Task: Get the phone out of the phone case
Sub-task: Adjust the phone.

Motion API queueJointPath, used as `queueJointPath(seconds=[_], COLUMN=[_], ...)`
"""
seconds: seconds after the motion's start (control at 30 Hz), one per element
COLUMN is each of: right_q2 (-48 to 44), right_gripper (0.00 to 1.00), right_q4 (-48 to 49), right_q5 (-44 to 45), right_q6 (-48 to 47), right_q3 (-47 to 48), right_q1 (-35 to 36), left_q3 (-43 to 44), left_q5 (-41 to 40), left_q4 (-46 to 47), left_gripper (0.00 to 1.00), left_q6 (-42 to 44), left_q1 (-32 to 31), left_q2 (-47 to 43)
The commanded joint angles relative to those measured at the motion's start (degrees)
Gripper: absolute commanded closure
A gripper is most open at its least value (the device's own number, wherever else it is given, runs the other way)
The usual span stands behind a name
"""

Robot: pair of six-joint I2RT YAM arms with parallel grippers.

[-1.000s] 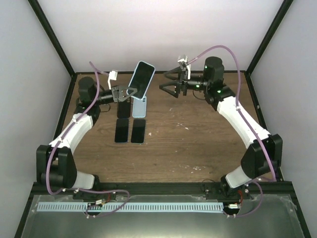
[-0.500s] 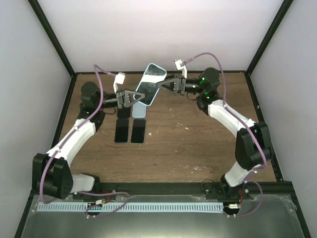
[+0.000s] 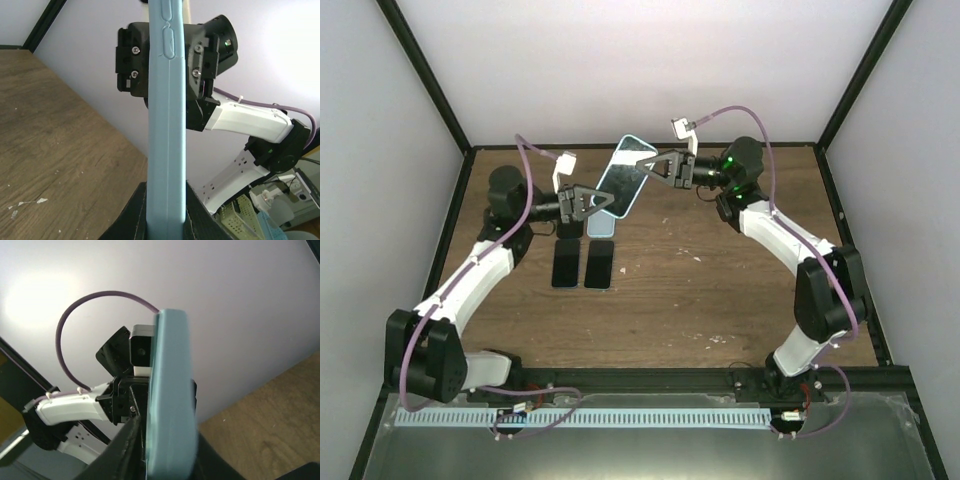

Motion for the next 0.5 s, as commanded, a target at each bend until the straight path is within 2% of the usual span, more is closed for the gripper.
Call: queueJointPath(seconds=[0.0, 0.1, 0.2, 0.33, 0.47], right_q2=[-0.06, -0.45, -1.05, -1.75, -2.65], right_gripper=[0.85, 0.94, 0.99, 0.99, 0.99], right_q4=[0.14, 0.51, 2.89, 6.08, 7.33], right_q5=[0.28, -0.56, -2.11, -4.9, -6.39], right_q6=[-0.08, 0.07, 1.46, 3.48, 4.08], right_q3=[2.66, 2.23, 1.21, 0.01, -0.99], right_q1=[-0.1, -0.92, -2.26, -2.96, -2.95], left_q3=[0.69, 2.49, 2.43, 1.0, 1.7], left_q5=[-0.11, 1.14, 2.53, 5.86, 7.36], left_q4=[-3.13, -11.71, -15.79, -17.78, -27.57], left_gripper=[0.95, 0.86, 0.75, 0.66, 0.59], left_q6=[5.71, 11.08, 13.74, 15.27, 24.24], left_q1=[-0.19, 0.3, 2.65, 6.51, 7.07], left_q2=[-1.75, -1.91, -2.49, -3.23, -4.53])
